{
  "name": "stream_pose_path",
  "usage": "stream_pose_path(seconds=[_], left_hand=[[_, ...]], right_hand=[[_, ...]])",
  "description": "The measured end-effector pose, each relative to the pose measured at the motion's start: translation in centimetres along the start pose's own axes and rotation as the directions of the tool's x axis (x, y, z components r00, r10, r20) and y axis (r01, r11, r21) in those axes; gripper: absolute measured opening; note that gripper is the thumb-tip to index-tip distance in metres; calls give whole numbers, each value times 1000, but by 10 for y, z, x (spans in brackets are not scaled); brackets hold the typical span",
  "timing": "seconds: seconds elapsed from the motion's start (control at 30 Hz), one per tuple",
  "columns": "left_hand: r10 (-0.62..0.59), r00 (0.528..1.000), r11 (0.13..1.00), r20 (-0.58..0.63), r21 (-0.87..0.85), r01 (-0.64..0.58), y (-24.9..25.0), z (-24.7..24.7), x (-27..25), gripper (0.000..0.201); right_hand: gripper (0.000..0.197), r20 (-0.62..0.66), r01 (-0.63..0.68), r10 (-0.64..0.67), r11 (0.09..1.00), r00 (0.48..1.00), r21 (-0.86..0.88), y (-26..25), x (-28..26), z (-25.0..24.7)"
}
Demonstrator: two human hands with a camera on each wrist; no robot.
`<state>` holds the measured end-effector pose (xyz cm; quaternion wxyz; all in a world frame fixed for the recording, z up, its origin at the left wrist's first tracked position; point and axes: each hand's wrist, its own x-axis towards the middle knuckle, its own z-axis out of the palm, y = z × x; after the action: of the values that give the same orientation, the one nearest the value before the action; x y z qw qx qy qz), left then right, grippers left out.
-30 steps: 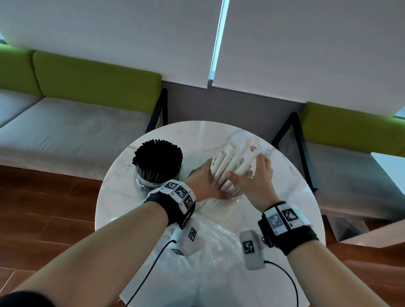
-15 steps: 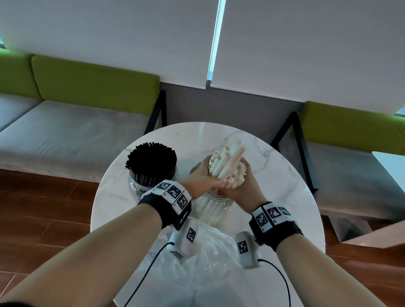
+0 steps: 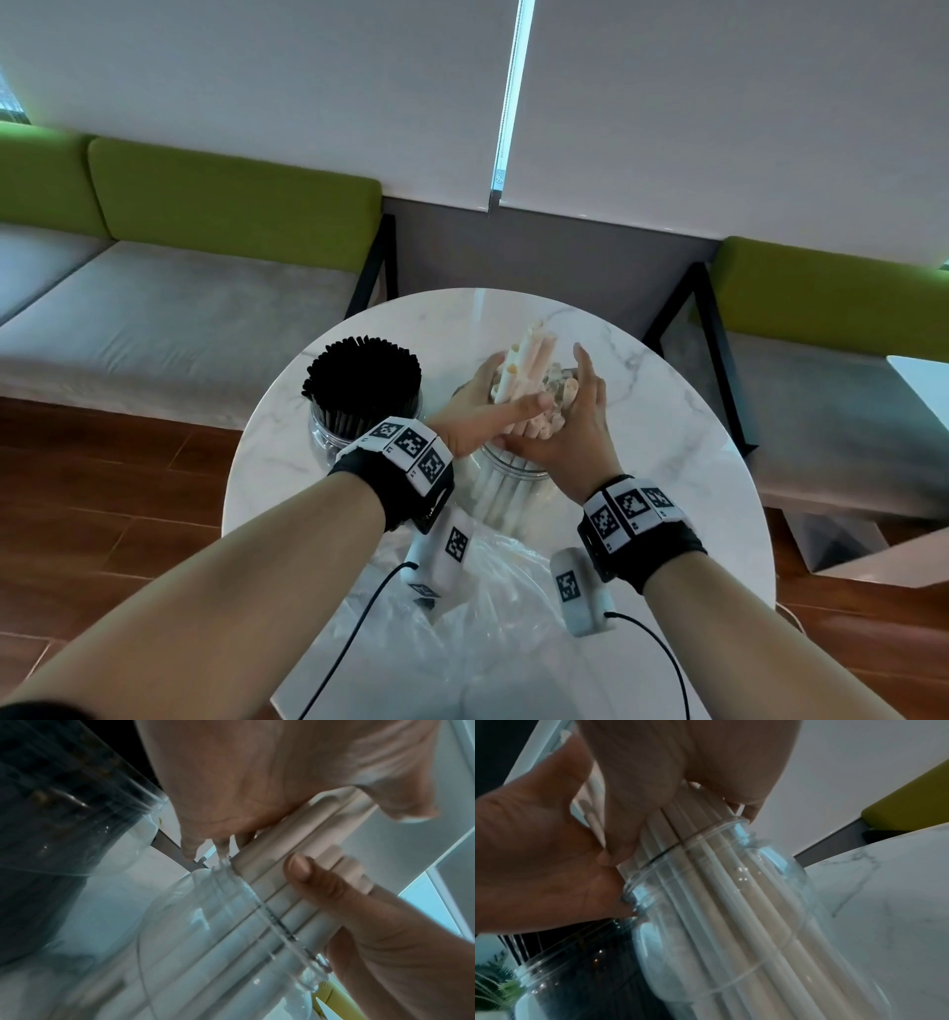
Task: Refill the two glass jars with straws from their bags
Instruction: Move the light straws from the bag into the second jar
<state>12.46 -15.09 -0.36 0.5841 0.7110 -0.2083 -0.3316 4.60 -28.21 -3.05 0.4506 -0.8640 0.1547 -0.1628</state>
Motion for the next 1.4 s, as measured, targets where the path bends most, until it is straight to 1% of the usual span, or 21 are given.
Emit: stream_pose_path(seconds=[0.1,0.2,0.27,0.33,0.37,0.43,0.47,0.5,0.57,0.63,0.7,0.73,0.8,0.9,0.97,1.07,1.17,1.23,1.3,1.4], left_hand=[[24,997,1000,-76,9,-23,2,-1,1,90],[64,991,998,-119,36,-60,0,-3,4,85],[132,978,984,-162,143,-109,-1,-5,3,68],[221,959,955,-178,239,-175,-1,-5,1,53],[257,951,938,-169,282,-204,1,-3,-3,50],[300,944,900,-135,367,-234,-2,-1,-6,56],[295,948,890,-120,394,-227,-5,0,-6,62],[263,958,895,-115,401,-198,-7,-1,-7,68],[185,975,918,-120,375,-128,-8,-1,-9,75],[158,981,924,-117,369,-104,-6,-1,-8,74],[143,983,929,-113,357,-94,-2,-2,-4,69],[137,984,932,-114,350,-89,-1,-1,-2,66],[143,981,918,-127,388,-83,-1,0,4,58],[177,969,901,-174,425,-89,-1,1,6,50],[187,962,900,-199,426,-87,-3,0,7,50],[156,973,891,-172,449,-64,-3,0,6,53],[142,982,899,-128,431,-74,-1,-3,2,58],[158,975,903,-154,423,-79,-2,-6,-2,59],[184,960,899,-213,431,-77,-3,-10,-9,59],[221,945,892,-240,441,-97,-6,-12,-17,58]], right_hand=[[133,-2,45,-45,997,999,-55,4,-3,2],[131,-39,122,-129,983,991,-135,6,-5,1],[124,-42,184,-197,958,979,-221,5,-6,-1],[111,17,247,-257,907,966,-341,6,-7,-4],[101,54,274,-275,878,960,-393,7,-7,-4],[89,93,305,-295,848,951,-434,9,-6,-4],[89,95,308,-297,852,950,-424,9,-6,-4],[91,86,299,-289,866,953,-400,9,-5,-4],[109,38,217,-217,925,976,-312,8,-3,-7],[127,15,106,-105,972,994,-209,7,2,-10],[135,67,50,-41,988,997,-145,4,8,-11],[134,84,45,-34,989,996,-139,3,11,-11],[127,57,51,-44,989,997,-139,-2,14,-11],[115,-37,72,-78,990,996,-125,-7,14,-10],[108,-63,118,-134,970,989,-213,-6,12,-8],[101,-10,176,-194,908,981,-381,-1,4,-5],[98,53,247,-250,862,967,-444,2,-4,-7],[86,80,336,-341,811,937,-479,4,-7,-9],[71,125,412,-408,759,904,-504,5,-8,-9],[63,179,447,-425,698,887,-559,7,-7,-10]])
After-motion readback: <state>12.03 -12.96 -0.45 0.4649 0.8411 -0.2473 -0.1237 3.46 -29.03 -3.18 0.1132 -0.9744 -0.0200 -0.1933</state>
